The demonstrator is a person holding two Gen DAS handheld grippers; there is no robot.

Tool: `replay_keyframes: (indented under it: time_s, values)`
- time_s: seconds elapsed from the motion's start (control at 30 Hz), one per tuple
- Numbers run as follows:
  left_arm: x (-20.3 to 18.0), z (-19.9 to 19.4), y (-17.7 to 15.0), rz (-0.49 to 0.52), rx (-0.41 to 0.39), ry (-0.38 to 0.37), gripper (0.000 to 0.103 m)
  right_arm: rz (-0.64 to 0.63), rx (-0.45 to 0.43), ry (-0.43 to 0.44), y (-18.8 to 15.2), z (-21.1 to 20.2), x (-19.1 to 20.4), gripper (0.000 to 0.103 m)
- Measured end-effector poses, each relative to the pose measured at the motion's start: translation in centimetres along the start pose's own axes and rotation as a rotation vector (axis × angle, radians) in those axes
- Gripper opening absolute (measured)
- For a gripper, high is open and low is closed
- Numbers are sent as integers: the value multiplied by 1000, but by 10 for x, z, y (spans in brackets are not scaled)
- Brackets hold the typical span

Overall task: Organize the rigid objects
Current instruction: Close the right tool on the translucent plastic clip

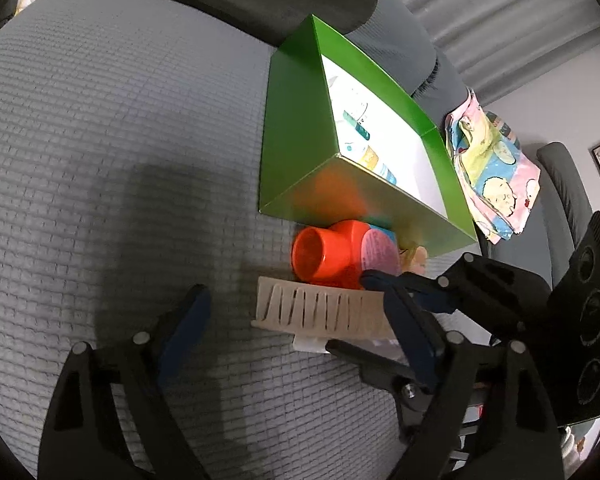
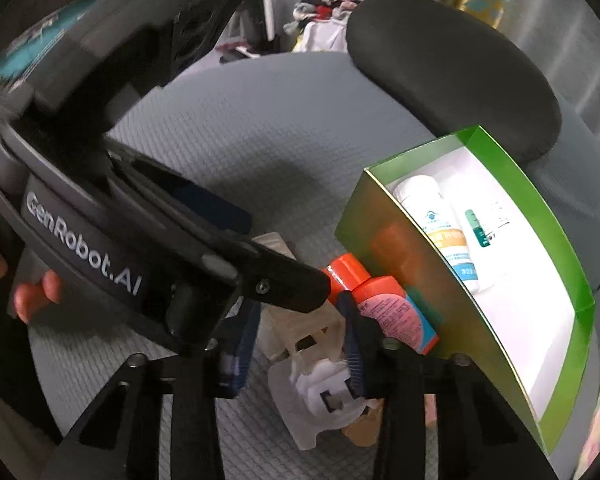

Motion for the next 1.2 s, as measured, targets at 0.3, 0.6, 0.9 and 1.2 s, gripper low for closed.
replay_keyframes:
  time_s: [0.3,0.6,0.9,1.2]
  values:
    - [-10,-5,-7,29,7,-31,65,20,-22,36,-18,-5,3,29]
    - [-8,2,-2,43,11,-28,63,38,-40,59,-26,-9,9,28]
    - [-22,4,-2,83,3,11,55,73,-83,74,-32,-8,0,28]
    - [-32,-22,-9,99,-58,2,52,65,-151,55,-34,-33,11,28]
Point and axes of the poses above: each gripper's, at about its wrist camera, not at the fingertips, and z roughly the way its jaws point, x to its left, y to its top, the point moved 4 cm from there along z, roughly the way its jaws point, and after that the axes turned 9 degrees about y, right-handed, at the moved point
